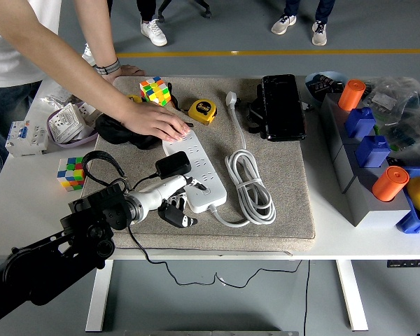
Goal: Put the plug near the board,insert it into the board,press the button,pull the plug out
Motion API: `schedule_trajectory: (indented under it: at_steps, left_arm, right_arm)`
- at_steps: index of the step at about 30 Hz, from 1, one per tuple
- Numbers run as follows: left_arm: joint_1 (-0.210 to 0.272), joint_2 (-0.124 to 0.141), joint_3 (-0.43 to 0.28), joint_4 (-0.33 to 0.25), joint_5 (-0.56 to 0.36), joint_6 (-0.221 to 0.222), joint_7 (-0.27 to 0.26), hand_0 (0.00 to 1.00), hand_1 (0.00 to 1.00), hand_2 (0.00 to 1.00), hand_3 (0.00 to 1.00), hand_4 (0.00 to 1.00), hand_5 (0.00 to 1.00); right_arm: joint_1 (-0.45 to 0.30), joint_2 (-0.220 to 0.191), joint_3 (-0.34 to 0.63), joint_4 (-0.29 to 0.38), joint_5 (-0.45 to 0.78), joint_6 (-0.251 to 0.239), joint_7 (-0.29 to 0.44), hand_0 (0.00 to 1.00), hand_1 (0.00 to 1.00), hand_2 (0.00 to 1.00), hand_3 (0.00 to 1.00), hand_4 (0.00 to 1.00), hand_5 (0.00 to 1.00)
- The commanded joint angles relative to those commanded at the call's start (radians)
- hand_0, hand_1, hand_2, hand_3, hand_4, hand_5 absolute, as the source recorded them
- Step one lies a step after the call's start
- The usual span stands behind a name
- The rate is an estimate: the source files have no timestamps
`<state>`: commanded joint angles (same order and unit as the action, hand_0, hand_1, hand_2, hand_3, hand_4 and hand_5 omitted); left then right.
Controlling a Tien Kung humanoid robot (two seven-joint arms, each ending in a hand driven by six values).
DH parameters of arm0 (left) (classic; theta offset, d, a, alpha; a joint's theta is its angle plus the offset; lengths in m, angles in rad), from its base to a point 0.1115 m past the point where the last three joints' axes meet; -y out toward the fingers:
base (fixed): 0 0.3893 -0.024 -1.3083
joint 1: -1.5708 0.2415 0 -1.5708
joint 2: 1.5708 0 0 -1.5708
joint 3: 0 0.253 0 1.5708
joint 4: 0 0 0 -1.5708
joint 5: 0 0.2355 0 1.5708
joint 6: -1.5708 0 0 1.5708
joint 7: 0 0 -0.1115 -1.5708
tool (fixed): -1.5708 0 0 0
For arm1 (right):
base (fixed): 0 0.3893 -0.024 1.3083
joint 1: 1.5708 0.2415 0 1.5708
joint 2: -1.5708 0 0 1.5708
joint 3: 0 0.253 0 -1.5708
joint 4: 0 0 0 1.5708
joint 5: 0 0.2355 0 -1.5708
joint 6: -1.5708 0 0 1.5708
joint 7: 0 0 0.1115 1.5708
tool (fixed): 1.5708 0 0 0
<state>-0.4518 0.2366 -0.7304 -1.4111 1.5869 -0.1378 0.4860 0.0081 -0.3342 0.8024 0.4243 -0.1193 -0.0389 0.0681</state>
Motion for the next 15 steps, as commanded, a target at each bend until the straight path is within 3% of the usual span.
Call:
schedule_trajectory:
  at_steps: [15]
  left_arm:
    - [-0.006,-0.001,0.011,0.010,-0.001,-0.006,0.008,0.040,0.113,0.182,0.826,0.811,0.002]
  right_arm:
    - [0.000,0.000,0.003,0.000,-0.002,-0.001,0.001,0.601,0.653,0.615,0.513,0.815,0.501]
